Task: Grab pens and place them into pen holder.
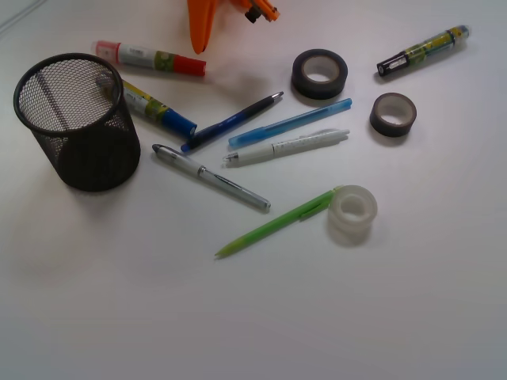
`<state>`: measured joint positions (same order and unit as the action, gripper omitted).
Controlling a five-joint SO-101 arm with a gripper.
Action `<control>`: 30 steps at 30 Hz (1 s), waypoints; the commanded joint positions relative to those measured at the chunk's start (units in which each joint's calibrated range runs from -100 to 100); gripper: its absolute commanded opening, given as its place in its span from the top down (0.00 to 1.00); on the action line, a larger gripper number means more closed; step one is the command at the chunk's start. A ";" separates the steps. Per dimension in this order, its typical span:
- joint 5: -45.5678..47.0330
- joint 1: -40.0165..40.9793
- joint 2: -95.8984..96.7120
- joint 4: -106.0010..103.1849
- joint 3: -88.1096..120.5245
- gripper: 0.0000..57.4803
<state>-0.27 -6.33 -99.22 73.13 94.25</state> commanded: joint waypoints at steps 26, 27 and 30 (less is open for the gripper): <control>-10.94 8.68 15.79 -10.23 -12.82 0.78; -11.62 8.68 19.53 -10.23 -15.17 0.75; -12.21 8.68 31.60 -10.23 -22.87 0.66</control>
<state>-11.55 2.48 -80.31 63.54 81.22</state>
